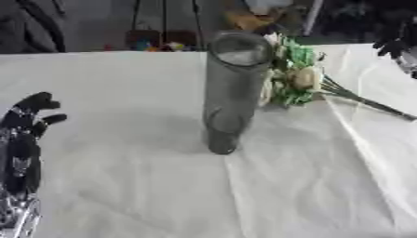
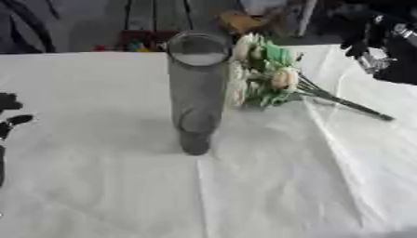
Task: Arrange flowers into the vase.
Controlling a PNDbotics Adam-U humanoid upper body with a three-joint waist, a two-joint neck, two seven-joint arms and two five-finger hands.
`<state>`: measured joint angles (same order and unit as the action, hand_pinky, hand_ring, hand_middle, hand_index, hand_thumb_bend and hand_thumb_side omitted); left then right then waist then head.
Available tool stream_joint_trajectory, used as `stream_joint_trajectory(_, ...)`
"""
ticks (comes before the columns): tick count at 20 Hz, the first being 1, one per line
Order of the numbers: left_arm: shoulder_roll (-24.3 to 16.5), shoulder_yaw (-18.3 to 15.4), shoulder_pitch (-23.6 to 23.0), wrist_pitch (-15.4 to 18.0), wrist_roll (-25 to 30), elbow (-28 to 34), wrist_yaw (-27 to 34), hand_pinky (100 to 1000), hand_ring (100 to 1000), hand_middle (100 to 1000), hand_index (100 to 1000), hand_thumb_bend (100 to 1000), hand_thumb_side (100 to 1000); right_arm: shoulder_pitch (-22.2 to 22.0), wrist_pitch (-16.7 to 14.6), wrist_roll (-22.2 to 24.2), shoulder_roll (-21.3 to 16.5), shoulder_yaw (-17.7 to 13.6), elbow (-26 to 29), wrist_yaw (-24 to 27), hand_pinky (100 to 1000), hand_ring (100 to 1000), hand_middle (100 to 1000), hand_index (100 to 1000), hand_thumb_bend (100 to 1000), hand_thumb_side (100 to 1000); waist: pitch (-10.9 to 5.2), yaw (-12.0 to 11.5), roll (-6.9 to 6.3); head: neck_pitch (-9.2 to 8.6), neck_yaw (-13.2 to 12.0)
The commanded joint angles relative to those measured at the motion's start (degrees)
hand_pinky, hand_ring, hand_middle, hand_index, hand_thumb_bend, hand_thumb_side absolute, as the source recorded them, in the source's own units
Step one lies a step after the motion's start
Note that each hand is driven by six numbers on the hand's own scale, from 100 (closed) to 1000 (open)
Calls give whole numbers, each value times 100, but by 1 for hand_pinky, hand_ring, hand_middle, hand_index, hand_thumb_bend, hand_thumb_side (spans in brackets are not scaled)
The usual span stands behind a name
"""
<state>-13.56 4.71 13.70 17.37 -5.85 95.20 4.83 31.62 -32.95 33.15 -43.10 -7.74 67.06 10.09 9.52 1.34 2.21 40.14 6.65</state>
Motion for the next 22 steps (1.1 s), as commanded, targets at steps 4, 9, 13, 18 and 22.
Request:
stream_joint_trajectory(4,-19,7,70,7,23,78,14,707,919,624,795,966,766,90,-1902,1882,-111,-106,28,-147,613,692,711,942,100,283,-67,8,15,-59,-1)
stream_joint_trajectory(9,-19,9,64,6,31,73,14,707,921,625,795,966,765,85,-1902,1882,-114,-118,20,-333,639,735,761,971,113,166,-75,9,25,-46,5)
stream_joint_trajectory(13,-16,12,57,7,35,67,14,707,922,626,795,966,766,105,-1902,1882,-89,-61,2,-663,656,756,778,975,156,100,-85,2,37,-35,16)
stream_joint_trajectory(18,-10,16,55,9,41,65,13,707,923,627,795,966,766,162,-1902,1882,-34,-24,-66,-901,659,759,780,975,162,100,-95,9,38,-33,26)
stream_joint_trajectory(22,-9,19,48,8,44,61,13,707,923,627,795,967,766,230,-1902,1859,16,9,-208,-1171,666,764,784,973,169,100,-96,6,38,-18,29)
